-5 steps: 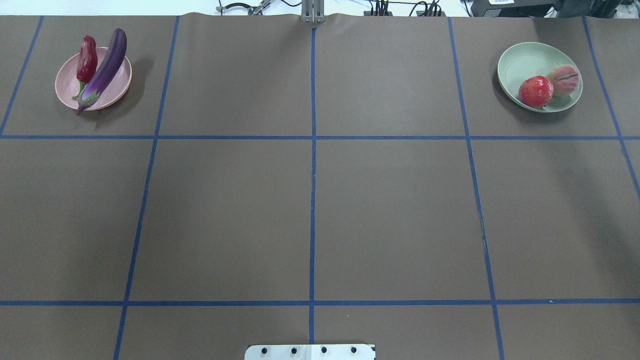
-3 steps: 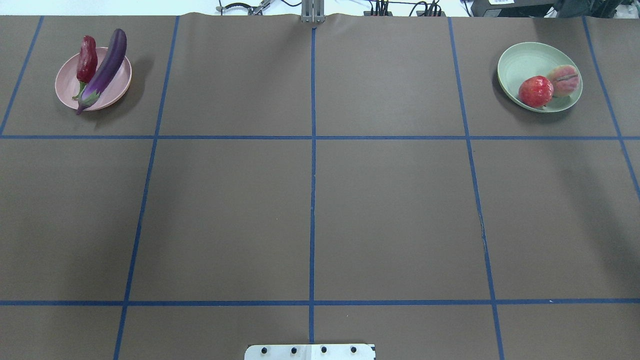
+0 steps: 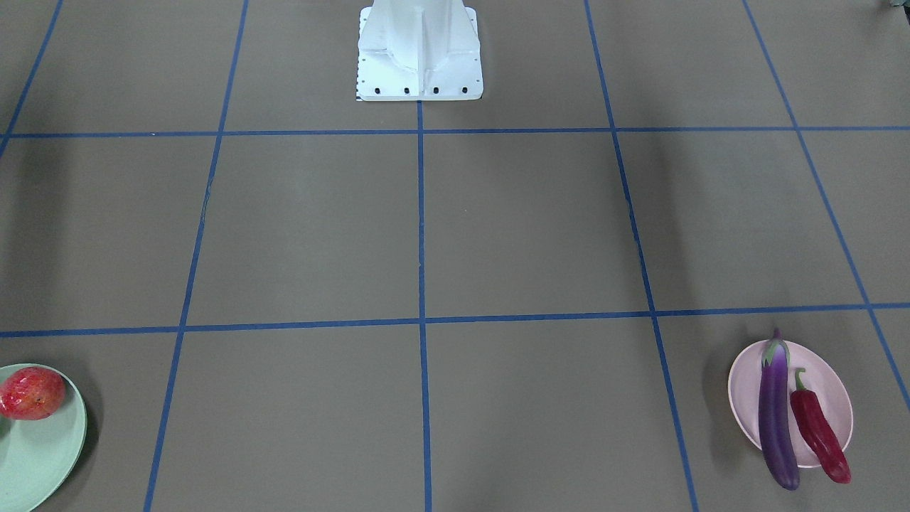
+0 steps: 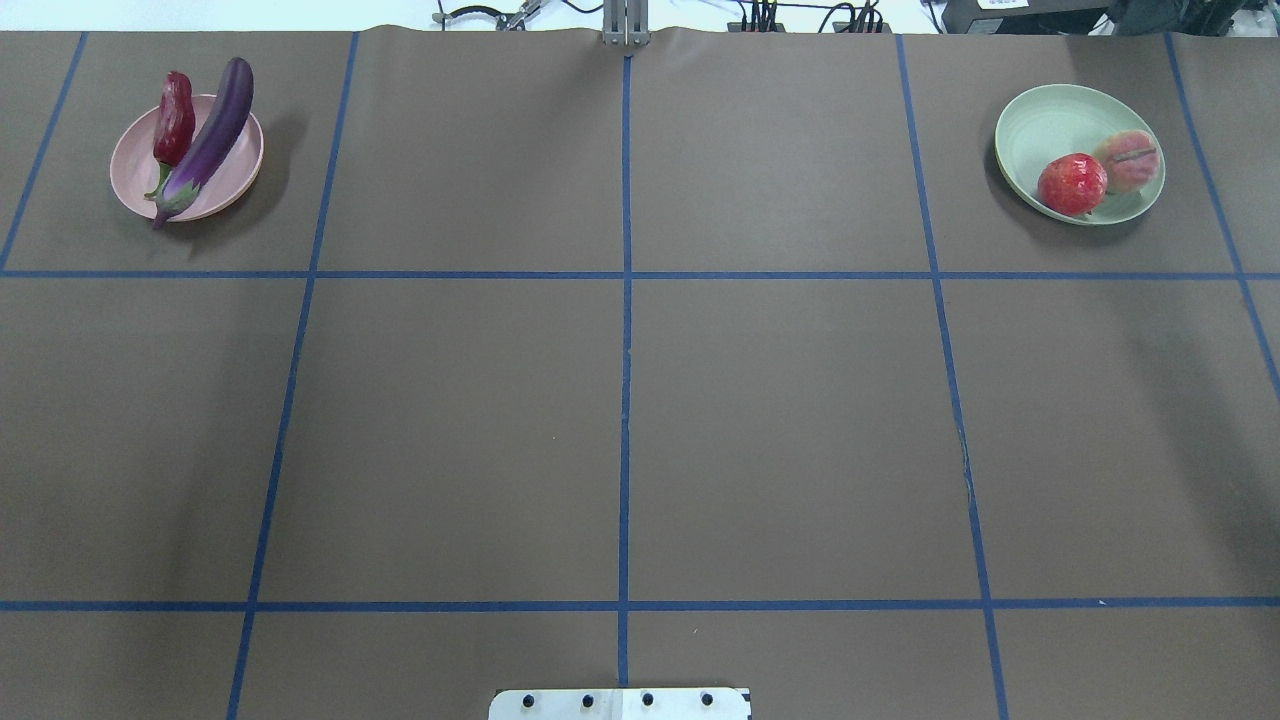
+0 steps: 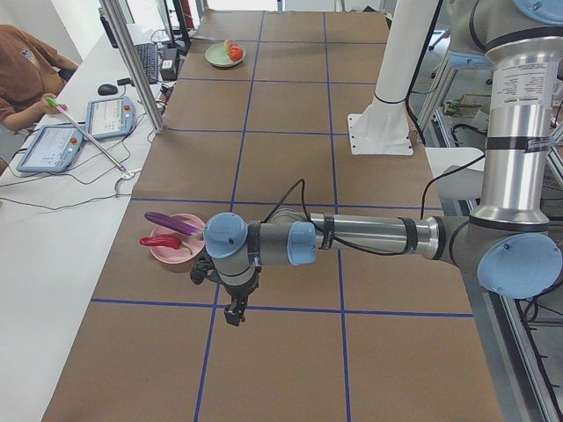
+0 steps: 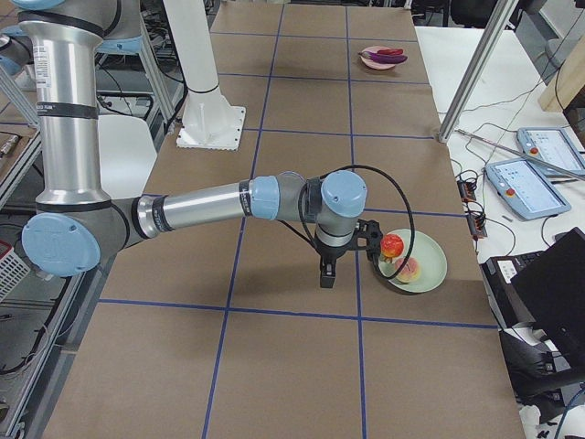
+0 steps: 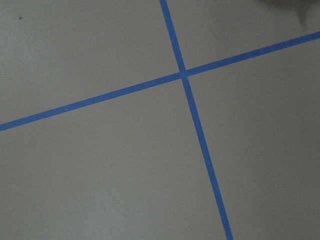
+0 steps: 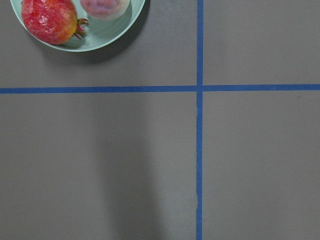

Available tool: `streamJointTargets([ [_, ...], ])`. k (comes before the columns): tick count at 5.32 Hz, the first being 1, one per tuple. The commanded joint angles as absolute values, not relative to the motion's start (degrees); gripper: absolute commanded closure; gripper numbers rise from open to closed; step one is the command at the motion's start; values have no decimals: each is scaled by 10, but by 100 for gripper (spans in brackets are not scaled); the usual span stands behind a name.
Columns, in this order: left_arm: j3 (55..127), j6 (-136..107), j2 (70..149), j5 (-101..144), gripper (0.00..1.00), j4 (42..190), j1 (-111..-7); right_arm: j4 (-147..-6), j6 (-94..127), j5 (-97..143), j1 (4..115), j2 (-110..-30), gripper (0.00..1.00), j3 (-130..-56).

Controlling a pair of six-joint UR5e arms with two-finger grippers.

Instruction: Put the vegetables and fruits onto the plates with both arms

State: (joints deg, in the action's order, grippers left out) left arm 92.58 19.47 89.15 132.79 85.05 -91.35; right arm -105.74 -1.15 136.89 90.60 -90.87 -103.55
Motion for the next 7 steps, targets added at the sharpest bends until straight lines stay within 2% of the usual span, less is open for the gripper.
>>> streamJointTargets([
  [1, 925, 192, 887, 1328, 0, 857, -913, -1057, -15, 1369, 906, -920, 0, -1027],
  [2, 925, 192, 887, 1328, 0, 857, -913, -1057, -19, 1369, 906, -923, 0, -1021],
  [4, 926, 193, 887, 1327, 0, 856, -913, -969, -25, 1371, 906, -931, 0, -975],
  [7, 926, 192, 888, 1327, 0, 856, -912, -967, -25, 1369, 906, -934, 0, -976],
])
